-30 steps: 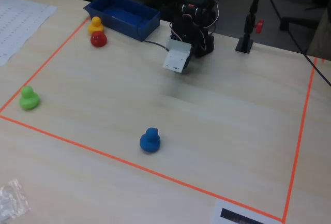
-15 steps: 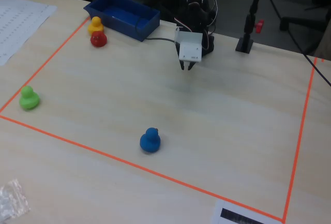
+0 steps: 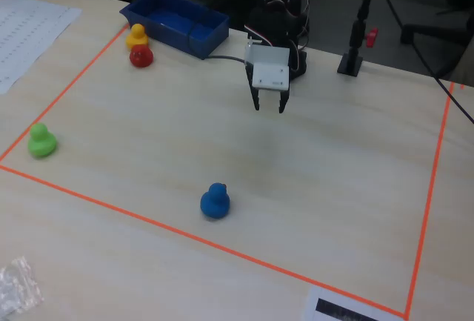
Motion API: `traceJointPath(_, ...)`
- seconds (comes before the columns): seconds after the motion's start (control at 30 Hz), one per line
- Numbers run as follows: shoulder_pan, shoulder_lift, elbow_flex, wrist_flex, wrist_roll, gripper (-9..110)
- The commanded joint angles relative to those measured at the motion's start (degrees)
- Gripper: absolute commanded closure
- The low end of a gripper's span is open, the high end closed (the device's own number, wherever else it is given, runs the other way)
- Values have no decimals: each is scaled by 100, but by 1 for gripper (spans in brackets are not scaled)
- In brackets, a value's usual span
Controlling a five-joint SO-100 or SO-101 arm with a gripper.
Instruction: Grasp blue duck and put it into box.
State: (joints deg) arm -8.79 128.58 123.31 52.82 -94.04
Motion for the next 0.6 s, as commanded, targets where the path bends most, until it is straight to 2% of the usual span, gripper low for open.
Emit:
traceJointPath(0.0,-246,-422,-519,-44,-88,81)
traceJointPath(0.23,-448,-2004,-1942,-26,-132,79)
traceJointPath(0.57,413,-4298,-4052,-1178,-149,80)
